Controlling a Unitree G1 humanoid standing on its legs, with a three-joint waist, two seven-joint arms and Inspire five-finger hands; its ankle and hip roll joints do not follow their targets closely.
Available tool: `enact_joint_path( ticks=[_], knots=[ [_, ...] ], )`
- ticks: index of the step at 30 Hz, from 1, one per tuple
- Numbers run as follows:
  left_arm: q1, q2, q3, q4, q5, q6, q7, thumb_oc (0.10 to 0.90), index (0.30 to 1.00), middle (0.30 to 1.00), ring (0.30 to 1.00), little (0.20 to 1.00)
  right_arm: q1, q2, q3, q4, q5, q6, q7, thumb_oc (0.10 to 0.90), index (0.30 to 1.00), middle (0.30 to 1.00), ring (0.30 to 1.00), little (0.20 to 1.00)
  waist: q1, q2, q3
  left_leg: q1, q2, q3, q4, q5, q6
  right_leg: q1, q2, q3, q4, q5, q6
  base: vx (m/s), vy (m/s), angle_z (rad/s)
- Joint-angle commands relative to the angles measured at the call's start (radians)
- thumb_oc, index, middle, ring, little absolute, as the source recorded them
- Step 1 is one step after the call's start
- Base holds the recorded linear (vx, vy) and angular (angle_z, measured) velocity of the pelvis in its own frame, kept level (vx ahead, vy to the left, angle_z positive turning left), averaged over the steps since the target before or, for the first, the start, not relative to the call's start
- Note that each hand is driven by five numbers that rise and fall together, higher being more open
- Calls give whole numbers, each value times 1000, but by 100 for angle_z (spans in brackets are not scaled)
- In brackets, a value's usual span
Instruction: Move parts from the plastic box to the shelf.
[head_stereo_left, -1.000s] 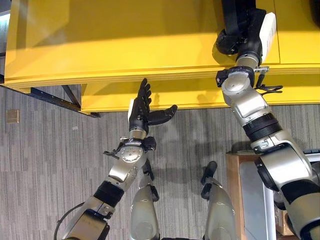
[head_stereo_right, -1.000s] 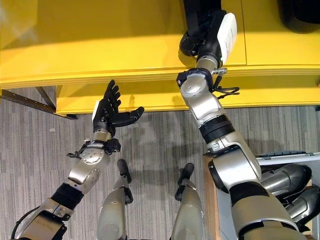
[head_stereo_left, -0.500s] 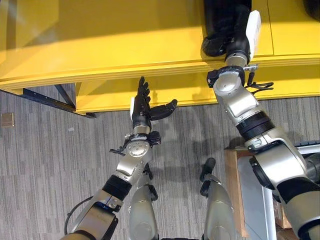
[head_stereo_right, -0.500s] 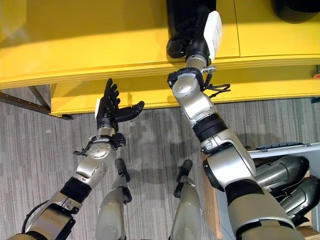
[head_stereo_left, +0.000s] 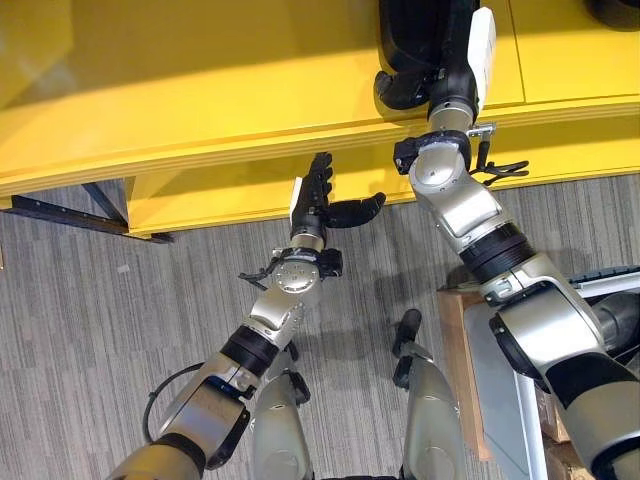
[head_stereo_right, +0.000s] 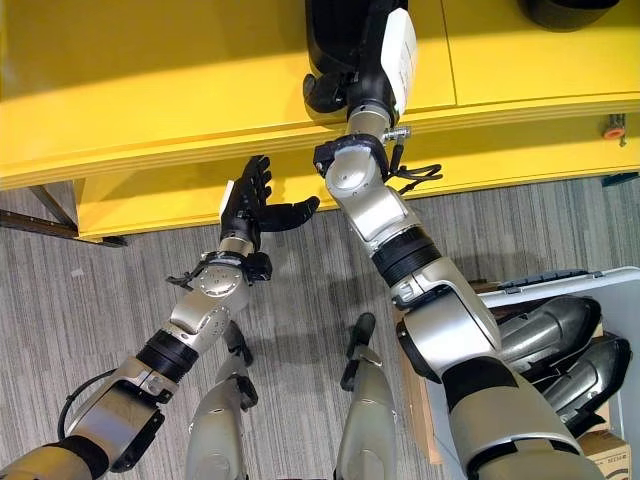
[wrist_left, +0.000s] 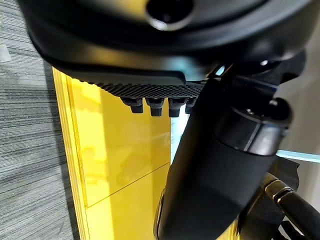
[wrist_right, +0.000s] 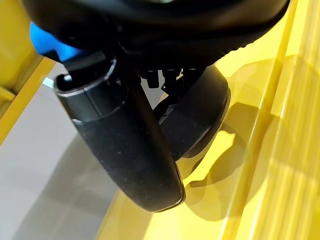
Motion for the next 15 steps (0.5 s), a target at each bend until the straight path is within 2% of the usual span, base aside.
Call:
enact_joint_path(
  ticks=[1, 6, 7, 12, 13, 15],
  knots=[
    [-147, -26, -7, -70, 19, -76, -18, 900, 1000, 1000, 1000, 1000, -88, -1, 11, -40, -60, -23, -23, 900, 1000, 1000, 1000, 1000, 28, 7, 3, 30, 75, 35, 8, -20, -94, 28, 38, -38, 20, -74, -8, 0, 0, 0],
    [-149, -31, -13, -69, 14, -77, -21, 900, 1000, 1000, 1000, 1000, -120, -16, 24, -48, -210, -16, -36, 900, 1000, 1000, 1000, 1000, 31, 10, 3, 33, 74, 31, 10, -23, -93, 36, 40, -40, 15, -74, -7, 0, 0, 0],
    [-145, -34, -18, -63, 14, -88, -22, 900, 1000, 1000, 1000, 1000, -138, -30, 44, -57, -311, 26, -38, 900, 1000, 1000, 1000, 1000, 32, 10, 3, 34, 73, 30, 10, -24, -91, 37, 41, -39, 16, -74, -8, 0, 0, 0],
    [-138, -37, -19, -64, 17, -91, -38, 900, 1000, 1000, 1000, 1000, -169, -48, 83, -59, -401, 100, -9, 900, 1000, 1000, 1000, 1000, 38, 8, 3, 33, 74, 28, 13, -26, -91, 41, 43, -42, 12, -74, -7, 0, 0, 0],
    [-134, -37, -24, -64, 18, -101, -43, 900, 1000, 1000, 1000, 1000, -182, -56, 105, -47, -465, 105, 10, 900, 1000, 1000, 1000, 1000, 42, 6, 3, 30, 75, 26, 13, -26, -90, 40, 43, -42, 12, -72, -7, 0, 0, 0],
    [-128, -37, -25, -66, 23, -108, -54, 900, 1000, 1000, 1000, 1000, -198, -63, 135, -42, -504, 111, 34, 900, 1000, 1000, 1000, 1000, 46, 3, 3, 28, 77, 25, 16, -26, -90, 42, 44, -46, 10, -72, -7, 0, 0, 0]
  ],
)
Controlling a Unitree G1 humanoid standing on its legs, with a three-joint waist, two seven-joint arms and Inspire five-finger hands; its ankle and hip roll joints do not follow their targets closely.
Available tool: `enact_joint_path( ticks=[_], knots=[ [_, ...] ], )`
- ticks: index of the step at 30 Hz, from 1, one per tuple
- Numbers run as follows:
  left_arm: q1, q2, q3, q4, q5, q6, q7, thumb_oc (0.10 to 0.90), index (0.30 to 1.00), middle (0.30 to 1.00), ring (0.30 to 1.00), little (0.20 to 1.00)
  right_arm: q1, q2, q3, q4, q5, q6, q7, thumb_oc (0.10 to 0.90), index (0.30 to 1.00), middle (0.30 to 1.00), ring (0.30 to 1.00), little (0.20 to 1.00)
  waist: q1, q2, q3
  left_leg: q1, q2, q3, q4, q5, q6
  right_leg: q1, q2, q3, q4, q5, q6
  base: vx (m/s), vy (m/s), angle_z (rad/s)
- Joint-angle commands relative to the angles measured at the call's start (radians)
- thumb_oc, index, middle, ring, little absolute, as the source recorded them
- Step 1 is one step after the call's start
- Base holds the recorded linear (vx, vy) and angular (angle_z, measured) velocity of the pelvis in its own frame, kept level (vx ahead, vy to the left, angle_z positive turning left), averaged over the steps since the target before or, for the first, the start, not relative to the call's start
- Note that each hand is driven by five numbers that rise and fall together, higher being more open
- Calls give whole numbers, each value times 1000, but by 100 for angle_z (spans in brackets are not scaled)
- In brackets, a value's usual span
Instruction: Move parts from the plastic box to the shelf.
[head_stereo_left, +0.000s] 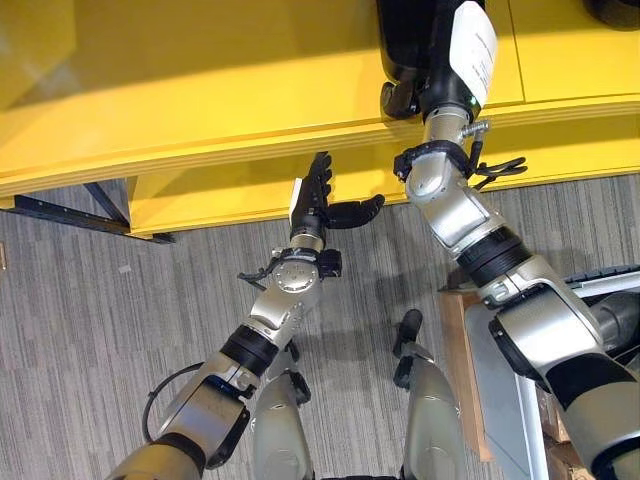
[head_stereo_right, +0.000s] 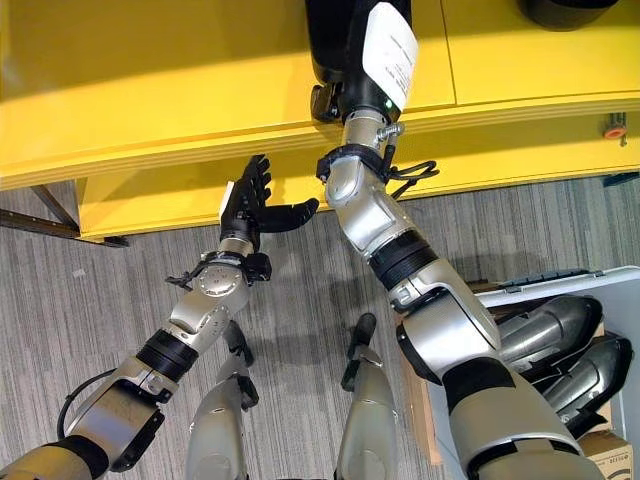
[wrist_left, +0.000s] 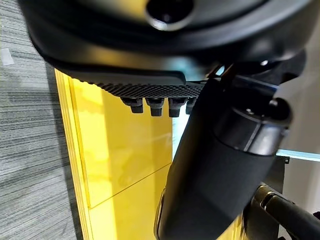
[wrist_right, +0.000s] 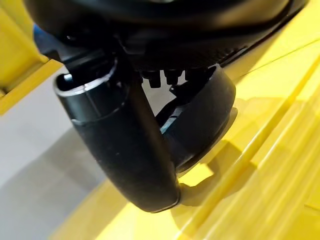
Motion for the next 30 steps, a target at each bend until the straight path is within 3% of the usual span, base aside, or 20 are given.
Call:
enact_joint_path(
  ticks=[1, 4, 8, 12, 20, 25, 30],
  knots=[
    [-124, -34, -26, -76, 32, -122, -41, 900, 1000, 1000, 1000, 1000, -205, -50, 61, -44, -156, -26, 4, 900, 1000, 1000, 1000, 1000, 42, -3, 1, 25, 78, 25, 17, -27, -89, 42, 45, -48, 9, -71, -7, 0, 0, 0],
    [-114, -30, -27, -94, 27, -134, -46, 900, 1000, 1000, 1000, 1000, -203, -60, 77, -76, -186, -24, -3, 900, 1000, 1000, 1000, 1000, 44, -7, 1, 28, 78, 26, 16, -29, -89, 50, 47, -53, 2, -71, -6, 0, 0, 0],
    [-99, -38, -31, -97, 38, -62, -43, 900, 1000, 1000, 1000, 1000, -180, -74, 71, -136, -226, -48, -16, 900, 1000, 1000, 1000, 1000, 38, -12, 1, 36, 79, 29, 16, -31, -88, 59, 51, -54, -3, -70, -4, 0, 0, 0],
    [-43, -41, -38, -89, 59, -42, -18, 900, 1000, 1000, 1000, 1000, -139, -92, 50, -229, -255, -55, -9, 900, 1000, 1000, 1000, 1000, 32, -11, 1, 46, 76, 31, 14, -35, -85, 66, 54, -50, -5, -74, -1, -5, 8, 0],
    [50, -37, -16, -99, 108, -80, 7, 900, 1000, 1000, 1000, 1000, -58, -122, 20, -376, -325, -130, 39, 900, 1000, 1000, 1000, 1000, 25, -4, 1, 75, 71, 36, 9, -45, -79, 91, 56, -49, -17, -86, 2, -8, 9, 0],
    [102, -32, 7, -134, 103, -112, 9, 900, 1000, 1000, 1000, 1000, -9, -138, 7, -458, -368, -213, 65, 900, 1000, 1000, 1000, 1000, 26, 4, 1, 102, 67, 34, 5, -51, -75, 123, 57, -50, -30, -89, 2, 0, 0, 0],
    [131, -24, 22, -156, 111, -121, -15, 900, 1000, 1000, 1000, 1000, 28, -137, -11, -530, -371, -237, 127, 900, 1000, 1000, 1000, 1000, 24, 7, 1, 118, 67, 33, 6, -57, -72, 138, 58, -48, -28, -98, 0, 0, 0, 0]
  ],
)
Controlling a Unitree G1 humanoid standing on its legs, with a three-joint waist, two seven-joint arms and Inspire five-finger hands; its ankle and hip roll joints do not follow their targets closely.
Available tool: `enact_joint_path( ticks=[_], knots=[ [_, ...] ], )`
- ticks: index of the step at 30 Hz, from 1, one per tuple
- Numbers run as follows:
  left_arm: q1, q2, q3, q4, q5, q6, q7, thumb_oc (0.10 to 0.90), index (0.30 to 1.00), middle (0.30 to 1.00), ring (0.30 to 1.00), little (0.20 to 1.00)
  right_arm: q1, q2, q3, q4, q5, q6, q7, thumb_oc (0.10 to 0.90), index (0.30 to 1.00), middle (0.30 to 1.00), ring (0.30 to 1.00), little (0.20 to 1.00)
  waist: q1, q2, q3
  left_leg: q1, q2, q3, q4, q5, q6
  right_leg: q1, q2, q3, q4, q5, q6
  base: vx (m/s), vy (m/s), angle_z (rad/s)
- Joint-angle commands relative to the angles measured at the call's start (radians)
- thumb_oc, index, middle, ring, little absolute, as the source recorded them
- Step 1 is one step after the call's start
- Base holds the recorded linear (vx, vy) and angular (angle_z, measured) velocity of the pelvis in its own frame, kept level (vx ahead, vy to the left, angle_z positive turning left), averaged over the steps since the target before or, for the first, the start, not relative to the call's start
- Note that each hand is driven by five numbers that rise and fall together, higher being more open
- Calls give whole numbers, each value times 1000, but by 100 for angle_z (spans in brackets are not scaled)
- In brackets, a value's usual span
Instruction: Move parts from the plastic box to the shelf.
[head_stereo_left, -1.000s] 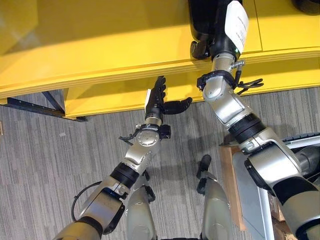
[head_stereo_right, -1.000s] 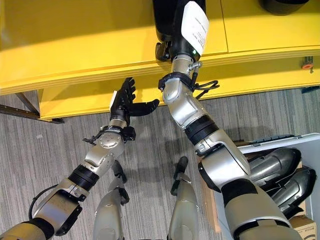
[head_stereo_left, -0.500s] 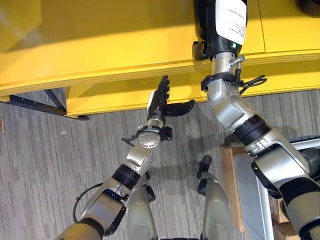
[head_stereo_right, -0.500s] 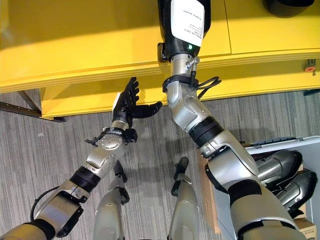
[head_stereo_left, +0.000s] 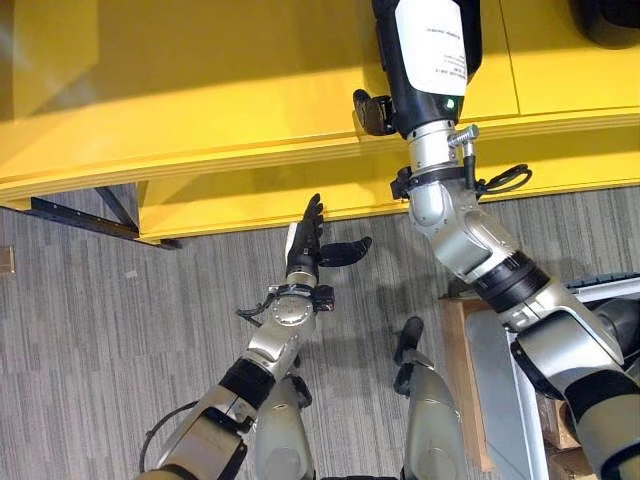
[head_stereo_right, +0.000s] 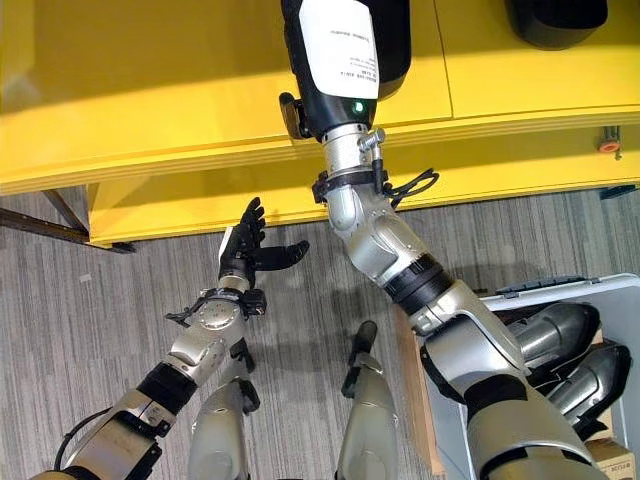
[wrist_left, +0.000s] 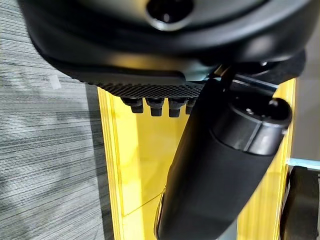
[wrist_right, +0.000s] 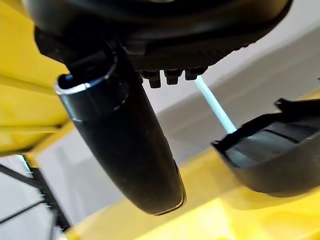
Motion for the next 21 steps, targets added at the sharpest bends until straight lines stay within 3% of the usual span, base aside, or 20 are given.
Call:
enact_joint_path(
  ticks=[1, 3, 4, 9, 16, 21],
  knots=[
    [-64, 2, -1, -158, 56, -110, -19, 900, 1000, 1000, 1000, 1000, -147, -23, -70, -165, -58, -69, 8, 900, 1000, 1000, 1000, 1000, 4, -5, -5, 57, 63, 23, 14, -54, -75, 71, 46, -50, 8, -108, 0, 0, 0, 0],
    [-52, 9, 5, -169, 53, -116, -28, 900, 1000, 1000, 1000, 1000, -131, -30, -71, -191, -15, -32, 73, 900, 1000, 1000, 1000, 1000, 3, -7, -5, 61, 62, 22, 15, -56, -75, 76, 48, -49, 9, -111, -1, 3, 3, -4],
    [-35, 21, 18, -182, 51, -125, -45, 900, 1000, 1000, 1000, 1000, -104, -57, -67, -208, -30, -1, 189, 900, 1000, 1000, 1000, 1000, 2, -14, -5, 67, 62, 19, 15, -59, -75, 82, 50, -49, 8, -115, 0, 0, 0, 0],
    [27, 56, 49, -242, 72, -152, -5, 900, 1000, 1000, 1000, 1000, -12, -187, -38, -322, 21, 7, 257, 900, 1000, 1000, 1000, 1000, -6, -33, -5, 74, 63, 20, 21, -67, -72, 94, 54, -45, -3, -112, 3, 0, 0, 0],
    [112, 100, 126, -326, 98, -173, 4, 900, 1000, 1000, 1000, 1000, 215, -296, -144, -535, 81, 26, 353, 900, 1000, 1000, 1000, 1000, -34, -66, -5, 97, 65, 34, 21, -80, -69, 119, 66, -28, -29, -106, 11, -2, -13, -3],
    [172, 123, 155, -380, 95, -195, -8, 900, 1000, 1000, 1000, 1000, 327, -355, -177, -605, 60, 2, 445, 900, 1000, 1000, 1000, 1000, -43, -84, -6, 118, 69, 43, 14, -82, -71, 150, 76, -23, -68, -93, 16, 5, -19, -10]
  ],
)
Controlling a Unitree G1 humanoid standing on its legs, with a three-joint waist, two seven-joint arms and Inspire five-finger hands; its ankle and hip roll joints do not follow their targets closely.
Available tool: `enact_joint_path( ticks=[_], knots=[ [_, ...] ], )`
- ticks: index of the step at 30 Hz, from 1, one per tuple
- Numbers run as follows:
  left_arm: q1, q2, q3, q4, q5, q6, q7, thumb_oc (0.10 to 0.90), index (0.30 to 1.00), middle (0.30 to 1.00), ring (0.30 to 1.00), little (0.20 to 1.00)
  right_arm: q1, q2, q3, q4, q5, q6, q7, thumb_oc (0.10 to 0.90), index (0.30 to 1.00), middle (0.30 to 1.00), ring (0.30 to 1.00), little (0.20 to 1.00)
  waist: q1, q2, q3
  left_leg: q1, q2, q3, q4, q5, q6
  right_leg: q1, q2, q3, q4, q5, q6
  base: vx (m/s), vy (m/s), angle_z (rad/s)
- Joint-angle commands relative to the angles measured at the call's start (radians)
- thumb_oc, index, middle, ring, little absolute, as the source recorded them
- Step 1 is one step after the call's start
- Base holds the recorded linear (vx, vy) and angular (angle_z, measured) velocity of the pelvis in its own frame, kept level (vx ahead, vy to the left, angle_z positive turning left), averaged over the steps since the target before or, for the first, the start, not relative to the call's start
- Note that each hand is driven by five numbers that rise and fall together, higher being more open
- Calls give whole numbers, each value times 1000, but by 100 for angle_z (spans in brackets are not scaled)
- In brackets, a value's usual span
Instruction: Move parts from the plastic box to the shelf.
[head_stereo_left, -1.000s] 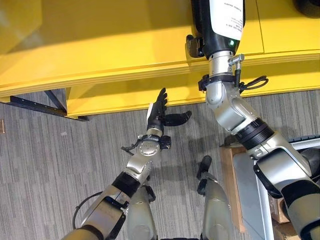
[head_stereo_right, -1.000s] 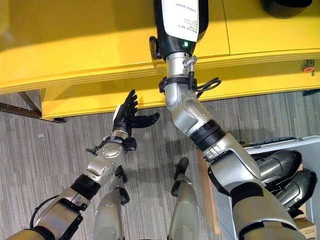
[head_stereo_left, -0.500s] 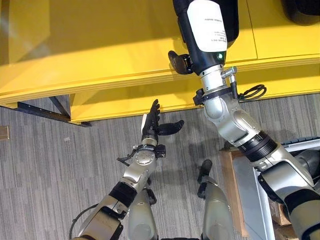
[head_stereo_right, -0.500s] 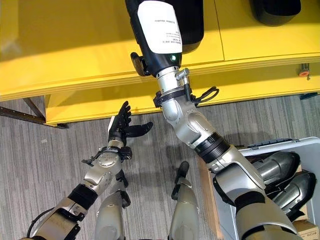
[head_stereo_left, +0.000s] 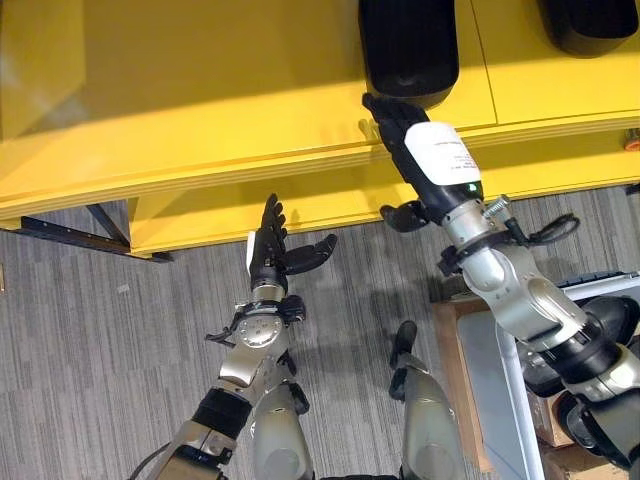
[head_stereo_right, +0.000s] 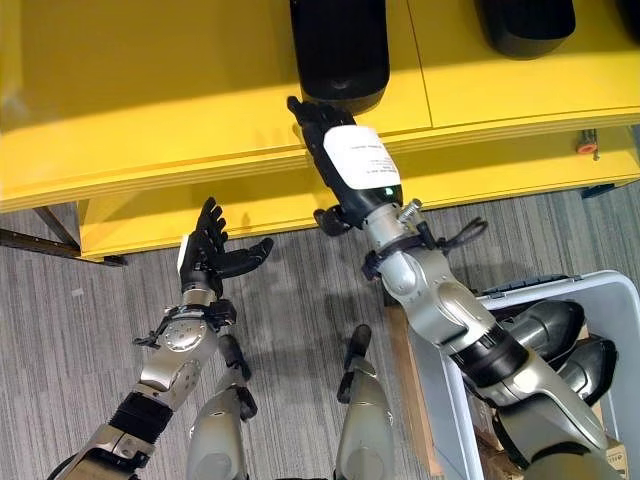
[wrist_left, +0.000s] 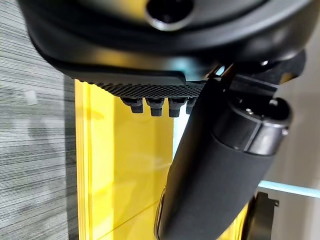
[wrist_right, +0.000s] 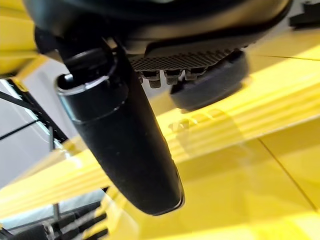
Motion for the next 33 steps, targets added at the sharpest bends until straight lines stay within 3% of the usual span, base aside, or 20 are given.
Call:
enact_joint_path(
  ticks=[1, 7, 15, 23, 33],
  knots=[
    [-23, 47, 24, -182, 58, -119, -11, 900, 1000, 1000, 1000, 1000, -74, -47, -105, -215, -25, -53, 9, 900, 1000, 1000, 1000, 1000, -11, -61, -16, 58, 47, 20, 28, -65, -67, 80, 36, -36, 9, -115, 14, 6, -33, -14],
    [33, 86, 46, -213, 54, -135, -43, 900, 1000, 1000, 1000, 1000, 0, -86, -133, -223, -51, -91, 13, 900, 1000, 1000, 1000, 1000, -6, -82, -18, 66, 50, 20, 29, -68, -65, 101, 52, -33, -9, -112, 11, 3, -60, -4],
    [51, 111, 47, -213, 52, -139, -97, 900, 1000, 1000, 1000, 1000, -91, -114, -88, -191, -154, -110, -14, 900, 1000, 1000, 1000, 1000, 24, -90, -20, 58, 56, 5, 33, -66, -66, 114, 65, -44, -15, -115, 5, 15, -53, 0],
    [42, 110, 39, -200, 57, -127, -138, 900, 1000, 1000, 1000, 1000, -222, -106, -44, -155, -199, -35, 40, 900, 1000, 1000, 1000, 1000, 51, -91, -22, 49, 53, -14, 35, -69, -65, 118, 68, -54, -15, -118, 1, 7, -16, 2],
    [20, 118, 32, -192, 59, -102, -155, 900, 1000, 1000, 1000, 1000, -279, -96, 9, -26, -222, 46, 87, 900, 1000, 1000, 1000, 1000, 70, -98, -26, 45, 52, -27, 34, -68, -66, 128, 67, -66, -23, -115, 3, 8, -17, 4]
  ],
)
